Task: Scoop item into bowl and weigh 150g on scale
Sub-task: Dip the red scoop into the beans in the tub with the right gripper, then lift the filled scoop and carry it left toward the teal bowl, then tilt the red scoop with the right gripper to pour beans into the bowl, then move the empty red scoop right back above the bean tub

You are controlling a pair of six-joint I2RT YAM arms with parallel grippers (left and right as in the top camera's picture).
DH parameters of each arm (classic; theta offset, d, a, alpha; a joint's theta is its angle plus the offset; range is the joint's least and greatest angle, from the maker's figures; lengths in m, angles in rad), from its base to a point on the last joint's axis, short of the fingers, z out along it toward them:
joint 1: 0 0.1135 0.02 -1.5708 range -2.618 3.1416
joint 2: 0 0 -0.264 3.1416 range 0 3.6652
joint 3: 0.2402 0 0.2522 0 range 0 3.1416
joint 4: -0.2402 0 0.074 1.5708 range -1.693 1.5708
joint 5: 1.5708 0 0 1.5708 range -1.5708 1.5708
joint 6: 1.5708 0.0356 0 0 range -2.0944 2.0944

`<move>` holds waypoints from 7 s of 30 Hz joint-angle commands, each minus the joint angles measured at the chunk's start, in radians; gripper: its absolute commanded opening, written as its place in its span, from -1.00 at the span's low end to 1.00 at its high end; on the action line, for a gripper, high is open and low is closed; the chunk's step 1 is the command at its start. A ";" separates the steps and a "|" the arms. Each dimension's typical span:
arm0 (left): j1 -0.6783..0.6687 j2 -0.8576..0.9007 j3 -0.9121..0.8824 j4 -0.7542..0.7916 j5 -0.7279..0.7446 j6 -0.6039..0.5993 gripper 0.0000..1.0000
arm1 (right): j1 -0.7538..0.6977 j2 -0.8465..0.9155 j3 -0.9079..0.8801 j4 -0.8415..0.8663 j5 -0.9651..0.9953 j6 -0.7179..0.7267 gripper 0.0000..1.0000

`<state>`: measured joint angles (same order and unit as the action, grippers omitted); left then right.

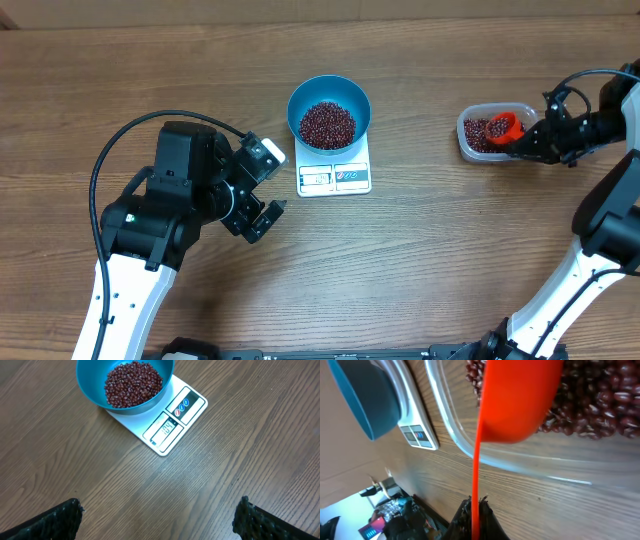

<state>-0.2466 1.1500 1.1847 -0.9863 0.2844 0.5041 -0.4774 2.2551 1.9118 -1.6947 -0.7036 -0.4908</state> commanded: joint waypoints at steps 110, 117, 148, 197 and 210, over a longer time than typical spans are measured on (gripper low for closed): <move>0.004 0.002 0.023 0.003 0.000 -0.011 0.99 | 0.530 -0.148 0.160 0.220 -0.408 0.356 -0.93; 0.004 0.002 0.023 0.003 0.000 -0.011 0.99 | 0.531 -0.148 0.160 0.215 -0.389 0.356 -0.92; 0.004 0.002 0.023 0.003 0.000 -0.011 0.99 | 0.829 -0.148 0.160 0.309 0.293 0.347 -0.92; 0.004 0.002 0.023 0.003 0.000 -0.011 0.99 | 1.043 -0.327 0.166 0.320 0.926 0.531 -0.93; 0.004 0.002 0.023 0.003 0.000 -0.011 0.99 | 0.825 -0.339 0.164 0.001 0.946 0.599 -0.92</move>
<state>-0.2466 1.1503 1.1847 -0.9863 0.2844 0.5041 0.4438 1.9369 2.0537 -1.6943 0.2249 0.0620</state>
